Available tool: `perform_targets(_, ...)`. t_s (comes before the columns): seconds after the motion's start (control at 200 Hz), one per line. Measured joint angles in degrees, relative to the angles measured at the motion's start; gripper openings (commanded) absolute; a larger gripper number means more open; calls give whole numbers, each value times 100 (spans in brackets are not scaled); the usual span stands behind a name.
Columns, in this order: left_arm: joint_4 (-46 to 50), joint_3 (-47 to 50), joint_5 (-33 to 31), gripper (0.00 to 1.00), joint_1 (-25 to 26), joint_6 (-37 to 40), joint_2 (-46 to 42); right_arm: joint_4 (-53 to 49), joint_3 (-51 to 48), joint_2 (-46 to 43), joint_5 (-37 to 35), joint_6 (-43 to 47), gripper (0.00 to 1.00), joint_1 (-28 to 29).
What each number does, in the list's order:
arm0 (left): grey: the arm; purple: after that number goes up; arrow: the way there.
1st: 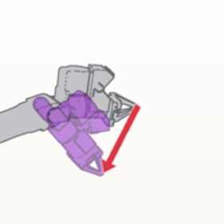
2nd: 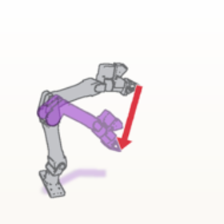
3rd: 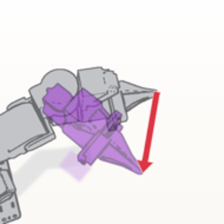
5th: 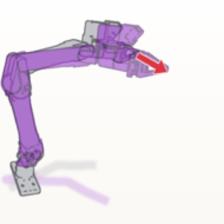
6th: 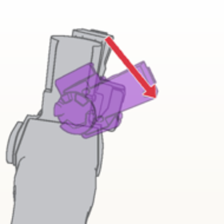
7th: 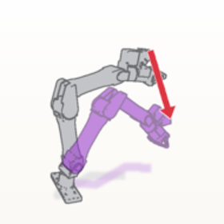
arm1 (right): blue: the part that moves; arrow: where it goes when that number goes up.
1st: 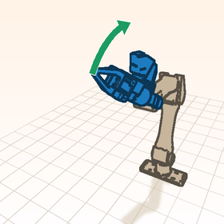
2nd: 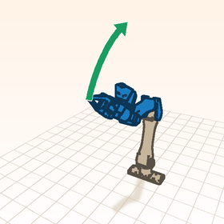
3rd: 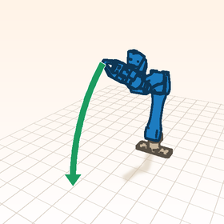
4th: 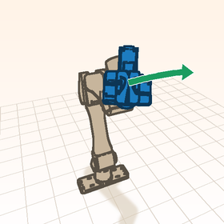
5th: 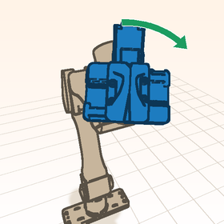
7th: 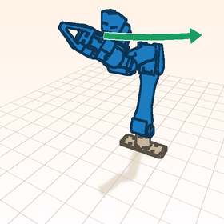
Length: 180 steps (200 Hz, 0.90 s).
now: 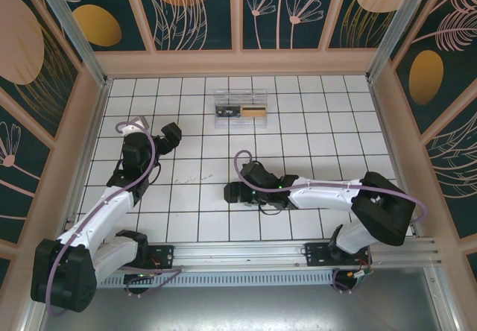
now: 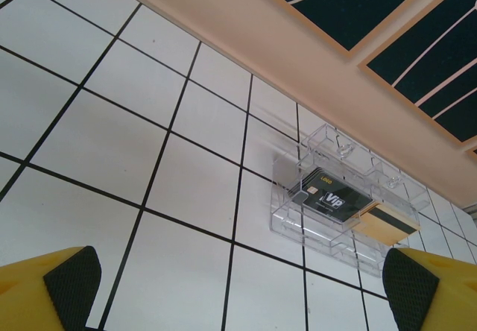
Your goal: Take the credit cards out of the card holder
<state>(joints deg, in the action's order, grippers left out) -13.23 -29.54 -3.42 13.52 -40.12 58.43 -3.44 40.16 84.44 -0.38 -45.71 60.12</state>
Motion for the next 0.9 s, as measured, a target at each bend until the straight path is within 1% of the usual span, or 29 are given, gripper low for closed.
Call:
perform_targets(0.09,4,0,0,99,0,0,2,-116,-4,-127,-31,-9,94,101)
perform_targets(0.205,17,-2,-2,99,0,0,2,-505,63,-376,-184,-76,94,529)
perform_targets(0.365,24,-2,-2,98,0,0,7,-599,-46,-623,-203,-385,94,984)
perform_targets(0.52,28,-2,-2,99,0,0,13,-605,-400,-562,-199,-632,95,1119)
perform_targets(0.626,39,-2,0,98,0,0,13,-636,-501,-450,-195,-688,95,1038)
perform_targets(0.716,61,-2,0,99,4,0,13,-625,-498,-446,-151,-671,95,844)
perform_targets(0.791,66,-2,2,98,11,0,17,-610,-498,-455,-87,-568,95,522)
perform_targets(0.901,68,-2,11,99,11,0,66,-553,-498,-455,-31,-299,95,-111)
